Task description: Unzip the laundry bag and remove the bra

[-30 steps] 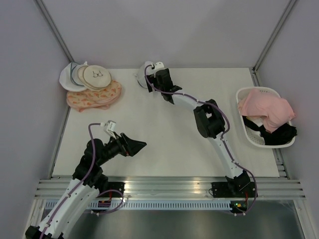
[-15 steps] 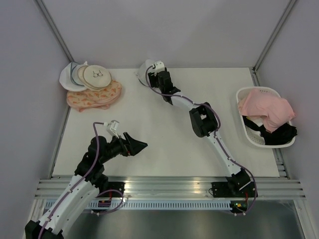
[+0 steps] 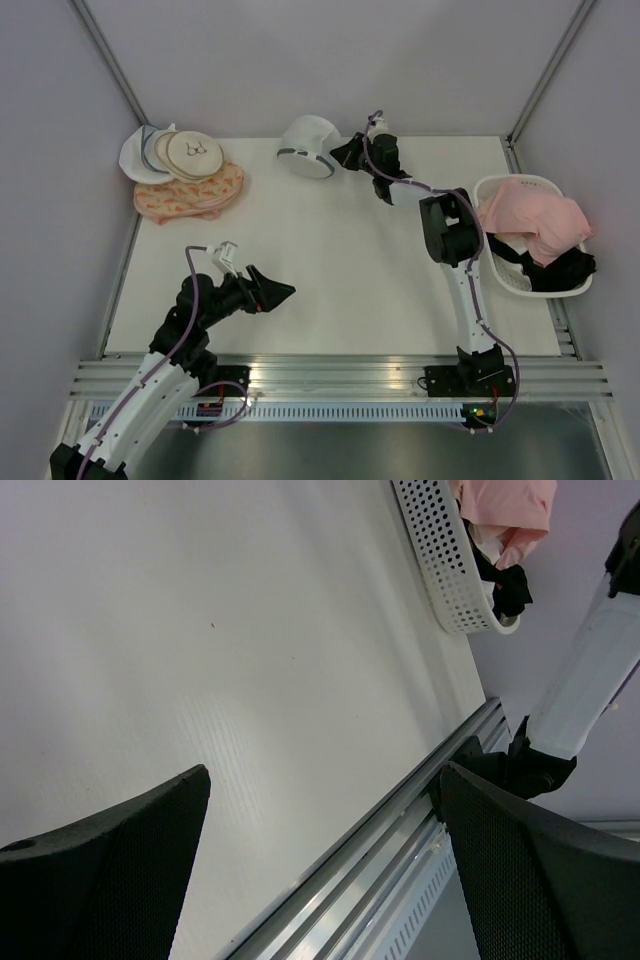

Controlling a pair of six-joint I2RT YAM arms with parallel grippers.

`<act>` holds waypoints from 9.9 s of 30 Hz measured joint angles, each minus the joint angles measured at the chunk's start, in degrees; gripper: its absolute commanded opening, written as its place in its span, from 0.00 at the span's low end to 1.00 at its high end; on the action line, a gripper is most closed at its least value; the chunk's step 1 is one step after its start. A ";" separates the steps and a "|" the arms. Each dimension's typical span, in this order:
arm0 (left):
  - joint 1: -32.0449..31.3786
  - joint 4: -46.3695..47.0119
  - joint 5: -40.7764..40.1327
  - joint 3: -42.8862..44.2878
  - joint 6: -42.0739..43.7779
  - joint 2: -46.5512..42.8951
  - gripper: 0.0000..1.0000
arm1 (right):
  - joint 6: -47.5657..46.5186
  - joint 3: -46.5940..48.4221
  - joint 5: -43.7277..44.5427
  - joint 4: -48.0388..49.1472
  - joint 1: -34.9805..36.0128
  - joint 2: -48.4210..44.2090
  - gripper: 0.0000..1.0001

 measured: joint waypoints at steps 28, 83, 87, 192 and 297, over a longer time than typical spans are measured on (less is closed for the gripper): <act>0.00 19.76 -5.97 -5.07 4.24 -5.09 1.00 | 9.90 -58.82 -32.52 -18.69 -0.81 -51.19 0.00; -42.47 -11.30 -24.85 37.07 54.58 49.44 0.96 | -19.54 -51.06 -12.09 -64.15 23.56 -55.63 0.00; -42.86 -13.14 -24.39 37.44 55.32 49.59 0.63 | -19.85 -51.06 -11.98 -64.46 23.56 -55.91 0.00; -42.86 22.43 -57.13 -8.22 -32.41 -2.27 1.00 | 24.20 -89.61 -19.34 -16.15 10.08 -96.41 0.01; -31.95 20.31 -38.34 5.53 -12.46 20.61 0.02 | -4.81 -69.92 9.44 -42.53 31.93 -87.54 0.00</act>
